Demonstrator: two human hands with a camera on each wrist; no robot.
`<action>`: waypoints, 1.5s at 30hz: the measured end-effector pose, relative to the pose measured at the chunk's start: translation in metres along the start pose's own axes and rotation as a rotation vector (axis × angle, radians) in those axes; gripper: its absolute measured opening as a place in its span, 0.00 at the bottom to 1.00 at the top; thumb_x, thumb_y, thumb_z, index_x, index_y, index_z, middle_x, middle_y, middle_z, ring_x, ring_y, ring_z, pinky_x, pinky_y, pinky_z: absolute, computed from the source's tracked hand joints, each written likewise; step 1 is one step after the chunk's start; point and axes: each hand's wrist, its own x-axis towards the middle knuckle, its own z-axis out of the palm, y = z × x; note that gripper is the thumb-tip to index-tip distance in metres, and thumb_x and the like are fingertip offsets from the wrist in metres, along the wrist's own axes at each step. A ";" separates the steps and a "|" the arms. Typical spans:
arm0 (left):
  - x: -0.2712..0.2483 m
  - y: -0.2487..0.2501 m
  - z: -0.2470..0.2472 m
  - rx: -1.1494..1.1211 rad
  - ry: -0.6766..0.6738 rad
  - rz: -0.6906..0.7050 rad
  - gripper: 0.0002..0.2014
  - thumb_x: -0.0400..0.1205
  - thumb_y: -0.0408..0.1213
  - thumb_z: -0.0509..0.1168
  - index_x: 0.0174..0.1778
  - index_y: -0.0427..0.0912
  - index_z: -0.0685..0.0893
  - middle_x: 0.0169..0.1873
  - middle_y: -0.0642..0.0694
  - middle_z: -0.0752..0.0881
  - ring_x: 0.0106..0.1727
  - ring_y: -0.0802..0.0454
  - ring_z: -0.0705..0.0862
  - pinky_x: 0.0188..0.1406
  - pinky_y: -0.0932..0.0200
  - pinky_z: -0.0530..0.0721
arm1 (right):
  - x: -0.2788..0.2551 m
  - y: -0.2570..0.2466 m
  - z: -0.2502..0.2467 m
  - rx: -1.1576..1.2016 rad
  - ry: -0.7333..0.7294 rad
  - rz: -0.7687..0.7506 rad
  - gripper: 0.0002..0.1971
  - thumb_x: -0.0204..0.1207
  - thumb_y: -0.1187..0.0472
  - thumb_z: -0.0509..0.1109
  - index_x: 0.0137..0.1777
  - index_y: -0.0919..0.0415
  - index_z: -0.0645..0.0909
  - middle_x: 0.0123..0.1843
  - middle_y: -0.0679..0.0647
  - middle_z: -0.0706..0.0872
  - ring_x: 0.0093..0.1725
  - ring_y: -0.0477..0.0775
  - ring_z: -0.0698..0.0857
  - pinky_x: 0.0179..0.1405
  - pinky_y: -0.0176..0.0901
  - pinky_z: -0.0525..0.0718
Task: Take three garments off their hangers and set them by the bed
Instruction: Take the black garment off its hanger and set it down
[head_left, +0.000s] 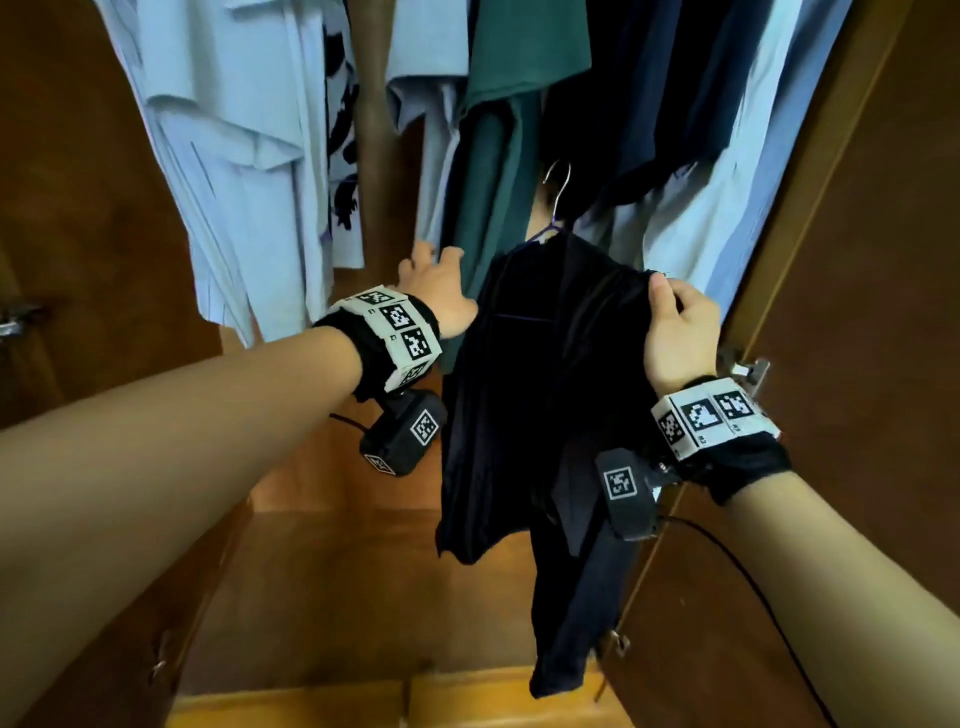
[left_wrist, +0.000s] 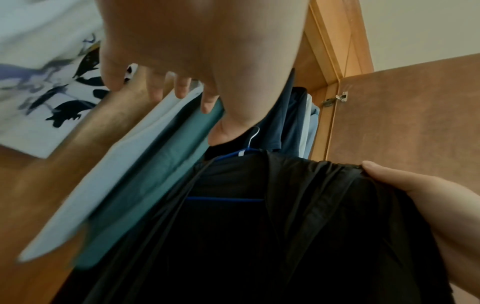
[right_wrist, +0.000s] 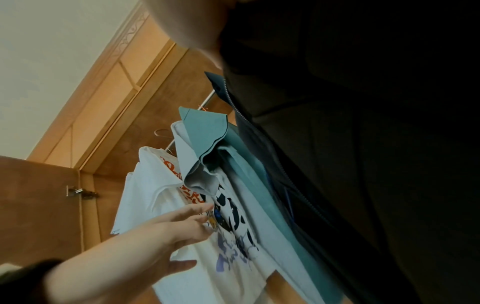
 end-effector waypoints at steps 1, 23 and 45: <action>-0.011 -0.003 0.006 0.003 -0.034 -0.010 0.32 0.80 0.42 0.62 0.80 0.47 0.58 0.79 0.40 0.56 0.78 0.36 0.60 0.75 0.40 0.68 | -0.012 0.001 -0.004 0.012 -0.027 0.012 0.17 0.84 0.60 0.57 0.40 0.72 0.77 0.30 0.62 0.78 0.31 0.39 0.75 0.37 0.38 0.65; -0.148 -0.075 0.017 -0.371 0.101 -0.066 0.06 0.83 0.38 0.63 0.41 0.43 0.80 0.25 0.49 0.73 0.30 0.52 0.72 0.37 0.59 0.71 | -0.113 0.053 -0.041 0.058 -0.592 0.297 0.14 0.82 0.62 0.61 0.39 0.70 0.82 0.30 0.46 0.82 0.31 0.33 0.77 0.43 0.35 0.75; -0.217 -0.070 0.050 -0.193 0.208 -0.203 0.14 0.75 0.41 0.70 0.46 0.45 0.70 0.37 0.53 0.76 0.40 0.52 0.76 0.30 0.62 0.69 | -0.145 0.021 0.029 0.059 -0.709 0.046 0.09 0.79 0.64 0.63 0.39 0.55 0.82 0.38 0.50 0.84 0.44 0.50 0.81 0.51 0.45 0.77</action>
